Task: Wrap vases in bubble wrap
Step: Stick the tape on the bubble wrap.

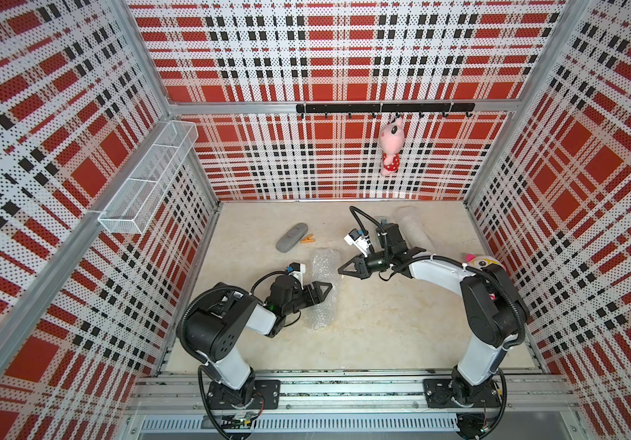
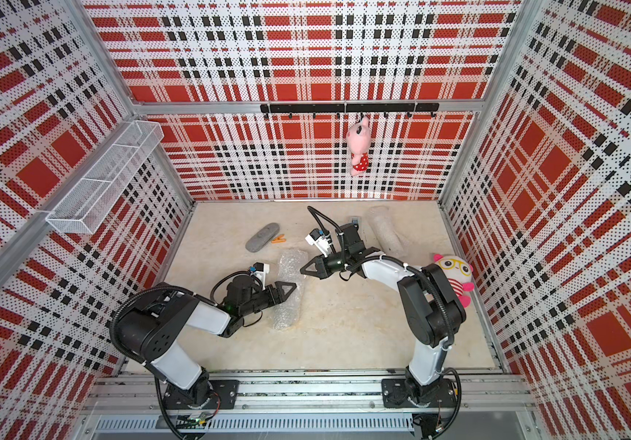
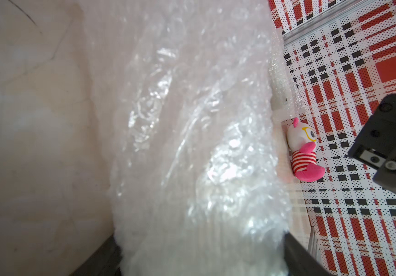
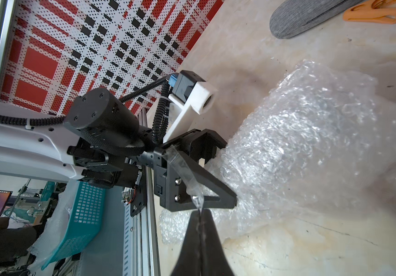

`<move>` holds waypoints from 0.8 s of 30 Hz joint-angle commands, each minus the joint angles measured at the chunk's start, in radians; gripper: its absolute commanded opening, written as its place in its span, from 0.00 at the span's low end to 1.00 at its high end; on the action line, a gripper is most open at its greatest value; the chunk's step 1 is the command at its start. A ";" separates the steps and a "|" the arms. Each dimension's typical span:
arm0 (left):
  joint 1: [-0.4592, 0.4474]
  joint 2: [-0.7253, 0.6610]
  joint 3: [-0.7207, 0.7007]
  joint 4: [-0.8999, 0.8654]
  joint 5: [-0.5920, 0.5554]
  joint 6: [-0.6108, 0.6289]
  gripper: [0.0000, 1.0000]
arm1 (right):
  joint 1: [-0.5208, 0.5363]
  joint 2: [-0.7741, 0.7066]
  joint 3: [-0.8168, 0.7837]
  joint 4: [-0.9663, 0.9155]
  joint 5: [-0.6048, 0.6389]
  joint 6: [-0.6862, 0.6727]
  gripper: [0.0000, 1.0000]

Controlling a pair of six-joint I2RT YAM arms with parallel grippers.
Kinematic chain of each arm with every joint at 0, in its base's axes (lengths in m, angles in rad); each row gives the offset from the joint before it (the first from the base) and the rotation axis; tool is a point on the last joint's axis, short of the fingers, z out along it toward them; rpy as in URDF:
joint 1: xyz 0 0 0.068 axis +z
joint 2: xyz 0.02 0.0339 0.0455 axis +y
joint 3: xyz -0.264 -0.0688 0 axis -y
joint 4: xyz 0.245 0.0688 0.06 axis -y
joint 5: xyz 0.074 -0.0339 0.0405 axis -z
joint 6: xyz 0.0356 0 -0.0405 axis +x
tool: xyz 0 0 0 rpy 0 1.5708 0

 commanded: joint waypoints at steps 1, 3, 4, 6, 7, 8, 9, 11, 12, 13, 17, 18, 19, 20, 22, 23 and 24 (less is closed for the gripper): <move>-0.004 0.008 -0.037 -0.158 0.026 0.039 0.33 | 0.021 0.042 0.036 -0.060 0.014 -0.057 0.00; -0.004 0.004 -0.037 -0.159 0.025 0.037 0.33 | 0.033 0.058 0.047 -0.060 0.039 -0.053 0.00; -0.004 0.003 -0.037 -0.159 0.024 0.037 0.33 | 0.038 0.067 0.053 -0.060 0.051 -0.053 0.00; -0.004 0.001 -0.037 -0.160 0.023 0.036 0.33 | 0.045 0.086 0.062 -0.061 0.077 -0.050 0.00; -0.004 0.001 -0.037 -0.159 0.023 0.034 0.33 | 0.047 0.093 0.068 -0.069 0.093 -0.053 0.00; -0.004 0.001 -0.037 -0.159 0.024 0.034 0.33 | 0.050 0.101 0.075 -0.076 0.105 -0.059 0.00; -0.004 0.001 -0.036 -0.159 0.024 0.034 0.33 | 0.050 0.106 0.077 -0.079 0.113 -0.061 0.00; -0.004 0.001 -0.036 -0.161 0.024 0.034 0.33 | 0.050 0.111 0.083 -0.080 0.127 -0.062 0.00; -0.004 0.002 -0.036 -0.159 0.024 0.033 0.33 | 0.050 0.113 0.084 -0.080 0.135 -0.062 0.00; -0.005 0.003 -0.036 -0.159 0.026 0.033 0.33 | 0.050 0.115 0.087 -0.080 0.146 -0.061 0.00; -0.007 0.006 -0.034 -0.159 0.026 0.030 0.33 | 0.052 0.120 0.095 -0.067 0.152 -0.050 0.00; -0.007 0.006 -0.033 -0.159 0.026 0.030 0.32 | 0.052 0.122 0.098 -0.066 0.151 -0.048 0.00; -0.009 0.005 -0.033 -0.159 0.026 0.030 0.32 | 0.053 0.124 0.101 -0.064 0.148 -0.047 0.00; -0.010 0.006 -0.031 -0.159 0.026 0.028 0.32 | 0.055 0.129 0.103 -0.063 0.149 -0.045 0.00; -0.011 0.007 -0.029 -0.159 0.026 0.027 0.32 | 0.057 0.134 0.110 -0.064 0.148 -0.044 0.00; -0.012 0.007 -0.029 -0.159 0.026 0.027 0.32 | 0.058 0.138 0.113 -0.064 0.144 -0.043 0.00; -0.013 0.008 -0.028 -0.159 0.026 0.027 0.32 | 0.060 0.142 0.116 -0.066 0.143 -0.043 0.00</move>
